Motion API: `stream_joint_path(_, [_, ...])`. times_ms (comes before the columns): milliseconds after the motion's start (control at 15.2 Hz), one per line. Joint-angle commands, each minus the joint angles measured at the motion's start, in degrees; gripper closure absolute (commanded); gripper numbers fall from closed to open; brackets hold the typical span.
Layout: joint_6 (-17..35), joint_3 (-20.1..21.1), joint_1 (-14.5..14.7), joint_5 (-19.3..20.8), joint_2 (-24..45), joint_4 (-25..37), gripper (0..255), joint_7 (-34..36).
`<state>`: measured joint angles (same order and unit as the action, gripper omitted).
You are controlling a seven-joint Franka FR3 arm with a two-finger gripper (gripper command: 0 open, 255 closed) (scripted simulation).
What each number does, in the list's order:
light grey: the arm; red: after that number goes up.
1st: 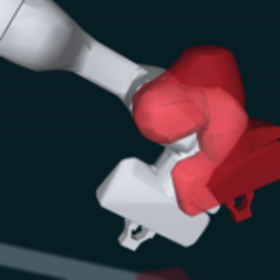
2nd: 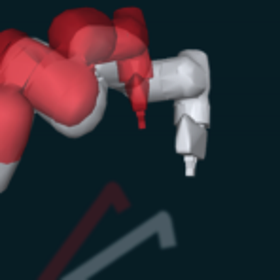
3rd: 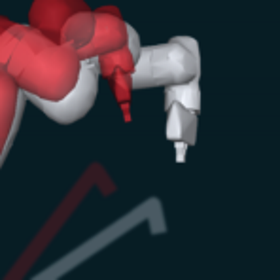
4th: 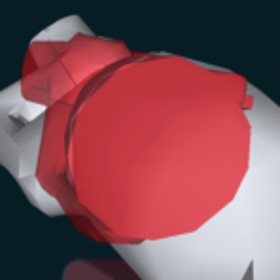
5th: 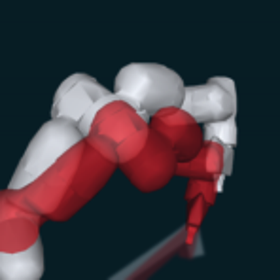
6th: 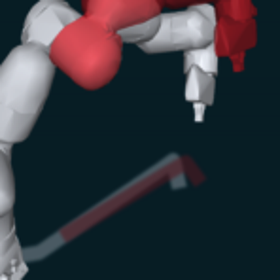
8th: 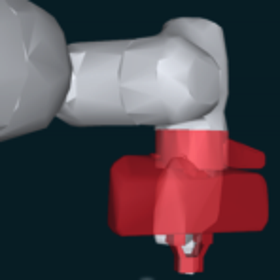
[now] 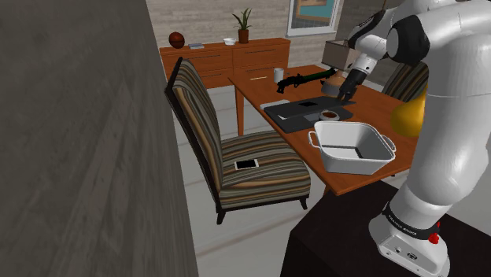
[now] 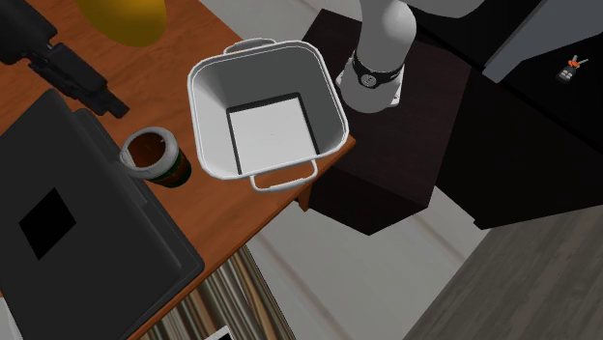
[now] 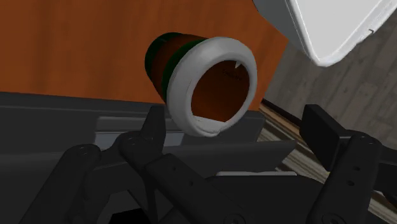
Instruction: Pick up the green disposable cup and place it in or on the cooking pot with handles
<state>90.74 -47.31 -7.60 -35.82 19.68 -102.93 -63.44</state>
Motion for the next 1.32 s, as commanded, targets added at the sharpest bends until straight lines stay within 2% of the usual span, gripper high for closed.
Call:
stream_joint_path(0, [-2.3, 1.5, -4.1, -4.1, 6.3, 4.6, 0, -3.3])
stream_joint_path(66, [-3.2, 2.2, -5.6, -5.3, 8.5, 6.5, 0, -4.2])
stream_joint_path(594, [2.0, 3.1, -3.3, -6.2, 8.0, 1.0, 0, -5.0])
stream_joint_path(1056, [2.0, 3.1, -3.3, -6.2, 8.0, 1.0, 0, -5.0])
stream_joint_path(1122, [2.0, 3.1, -3.3, -6.2, 8.0, 1.0, 255, -5.0])
stream_joint_path(1254, [2.0, 3.1, -3.3, -6.2, 8.0, 1.0, 255, -5.0])
